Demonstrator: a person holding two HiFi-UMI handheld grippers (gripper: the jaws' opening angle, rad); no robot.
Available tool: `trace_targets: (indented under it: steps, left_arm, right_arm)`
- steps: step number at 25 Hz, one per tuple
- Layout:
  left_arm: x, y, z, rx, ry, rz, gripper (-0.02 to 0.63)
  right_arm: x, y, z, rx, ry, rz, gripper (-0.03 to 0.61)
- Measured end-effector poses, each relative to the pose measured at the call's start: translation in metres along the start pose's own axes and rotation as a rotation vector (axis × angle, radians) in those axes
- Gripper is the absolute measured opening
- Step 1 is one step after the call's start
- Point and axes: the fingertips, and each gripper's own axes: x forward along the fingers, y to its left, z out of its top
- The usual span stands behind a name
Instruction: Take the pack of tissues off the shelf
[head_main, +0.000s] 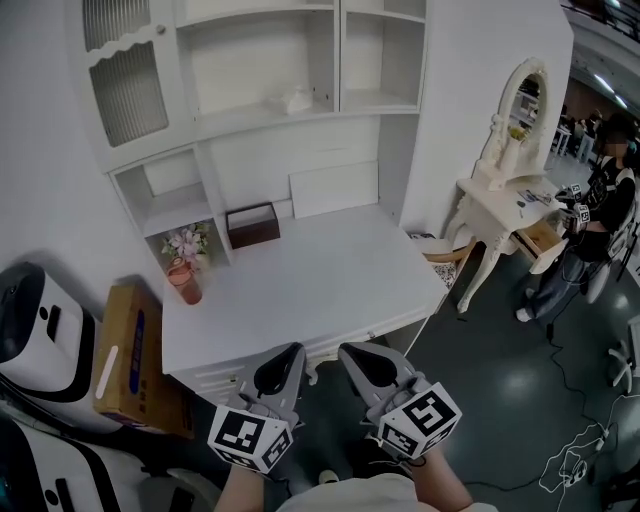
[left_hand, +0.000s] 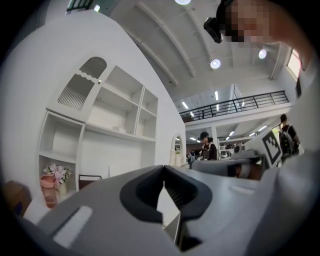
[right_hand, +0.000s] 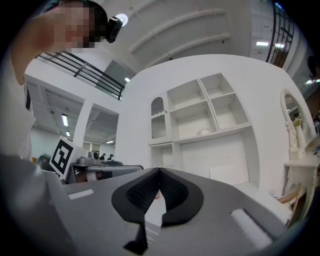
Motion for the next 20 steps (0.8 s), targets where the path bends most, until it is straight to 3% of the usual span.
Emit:
trace_targets:
  steps: [5, 20]
  left_arm:
    - [0.036, 0.019, 0.005, -0.004, -0.026, 0.007, 0.003]
    - [0.178, 0.080, 0.015, 0.008, -0.033, 0.099, 0.003]
  right_arm:
    - [0.022, -0.038, 0.008, 0.018, -0.011, -0.003, 0.003]
    - [0.118, -0.158, 0.025, -0.027, 0.010, 0.121, 0.009]
